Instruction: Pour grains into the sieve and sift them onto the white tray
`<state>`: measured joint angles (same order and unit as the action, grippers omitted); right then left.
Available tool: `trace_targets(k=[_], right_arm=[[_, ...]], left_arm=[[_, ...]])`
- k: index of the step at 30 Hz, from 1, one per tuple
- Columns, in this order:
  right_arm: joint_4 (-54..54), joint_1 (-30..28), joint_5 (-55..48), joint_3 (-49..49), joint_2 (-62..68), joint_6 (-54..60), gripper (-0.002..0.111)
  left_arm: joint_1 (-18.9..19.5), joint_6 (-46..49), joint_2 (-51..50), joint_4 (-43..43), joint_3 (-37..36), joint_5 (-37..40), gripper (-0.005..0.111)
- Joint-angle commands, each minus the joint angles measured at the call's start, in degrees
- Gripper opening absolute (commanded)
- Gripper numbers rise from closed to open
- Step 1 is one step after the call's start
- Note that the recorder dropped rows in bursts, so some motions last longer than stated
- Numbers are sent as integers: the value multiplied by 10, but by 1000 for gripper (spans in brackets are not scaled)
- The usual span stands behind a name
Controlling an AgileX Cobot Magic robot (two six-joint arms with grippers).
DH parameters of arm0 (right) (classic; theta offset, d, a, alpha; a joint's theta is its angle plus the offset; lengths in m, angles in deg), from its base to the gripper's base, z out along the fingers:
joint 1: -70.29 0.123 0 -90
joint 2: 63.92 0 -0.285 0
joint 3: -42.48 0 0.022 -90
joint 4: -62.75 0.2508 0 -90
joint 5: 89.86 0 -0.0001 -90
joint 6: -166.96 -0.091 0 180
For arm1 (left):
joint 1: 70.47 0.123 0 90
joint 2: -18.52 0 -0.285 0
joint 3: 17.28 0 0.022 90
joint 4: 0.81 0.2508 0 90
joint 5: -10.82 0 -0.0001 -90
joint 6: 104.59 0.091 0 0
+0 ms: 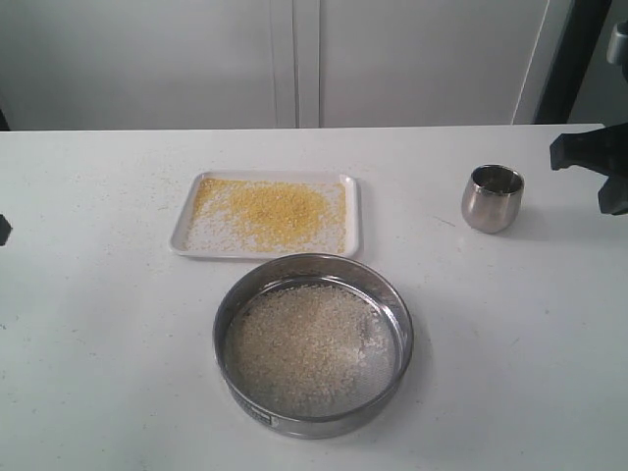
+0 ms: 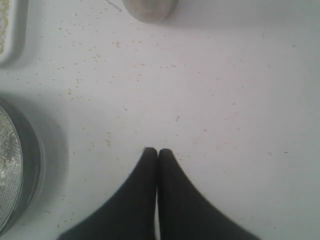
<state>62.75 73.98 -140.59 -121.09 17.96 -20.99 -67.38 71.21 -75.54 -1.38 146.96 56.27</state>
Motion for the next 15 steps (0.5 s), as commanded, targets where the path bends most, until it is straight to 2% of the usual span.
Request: trace_targets(k=[1, 15], right_arm=[[0, -1, 3, 2, -5, -3, 0], [0, -1, 3, 2, -5, -3, 0]], left_arm=[[15, 3, 26, -27, -7, 12, 0], [14, 16, 128, -58, -115, -43, 0]])
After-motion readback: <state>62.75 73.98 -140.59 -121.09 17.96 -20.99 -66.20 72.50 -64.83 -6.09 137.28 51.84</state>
